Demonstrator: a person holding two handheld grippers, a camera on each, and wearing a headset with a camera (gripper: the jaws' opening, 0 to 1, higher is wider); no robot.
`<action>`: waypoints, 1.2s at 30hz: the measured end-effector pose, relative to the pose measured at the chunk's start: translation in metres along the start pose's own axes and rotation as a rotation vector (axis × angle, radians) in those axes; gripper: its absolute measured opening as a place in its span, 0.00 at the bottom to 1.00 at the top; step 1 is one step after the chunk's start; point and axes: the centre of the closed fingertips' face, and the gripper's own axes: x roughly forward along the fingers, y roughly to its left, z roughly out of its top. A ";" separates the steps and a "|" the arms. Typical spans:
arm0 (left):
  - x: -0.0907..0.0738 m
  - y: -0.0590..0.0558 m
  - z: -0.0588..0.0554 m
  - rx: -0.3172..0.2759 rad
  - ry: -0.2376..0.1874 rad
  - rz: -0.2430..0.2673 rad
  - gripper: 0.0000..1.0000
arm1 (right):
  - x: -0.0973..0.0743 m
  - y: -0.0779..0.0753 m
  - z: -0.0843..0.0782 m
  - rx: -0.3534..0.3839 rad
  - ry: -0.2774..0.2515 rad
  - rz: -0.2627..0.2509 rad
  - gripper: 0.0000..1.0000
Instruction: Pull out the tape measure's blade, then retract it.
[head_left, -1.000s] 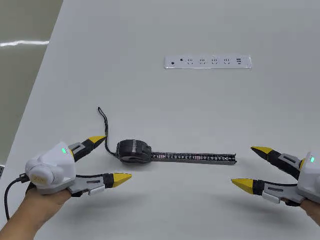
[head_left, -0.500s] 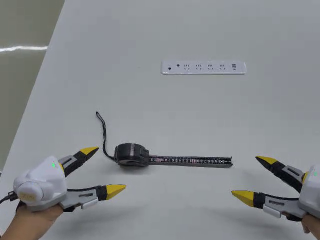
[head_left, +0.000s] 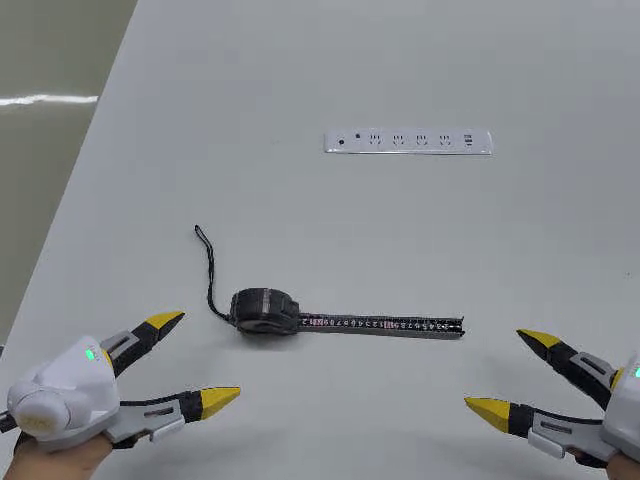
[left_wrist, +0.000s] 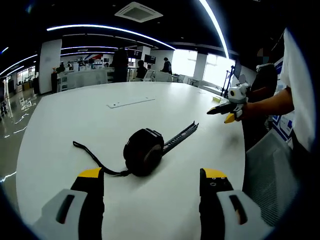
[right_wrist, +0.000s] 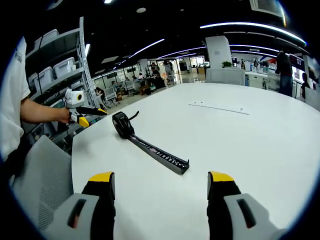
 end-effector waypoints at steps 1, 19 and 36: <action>-0.002 0.000 -0.001 -0.003 0.001 0.003 0.77 | -0.001 0.000 0.000 0.000 0.000 -0.004 0.76; -0.027 -0.007 0.000 -0.039 -0.036 0.036 0.76 | -0.025 0.009 -0.007 0.015 0.001 -0.058 0.76; -0.032 -0.012 -0.001 0.014 -0.012 0.037 0.76 | -0.033 0.013 -0.002 0.019 -0.042 -0.099 0.75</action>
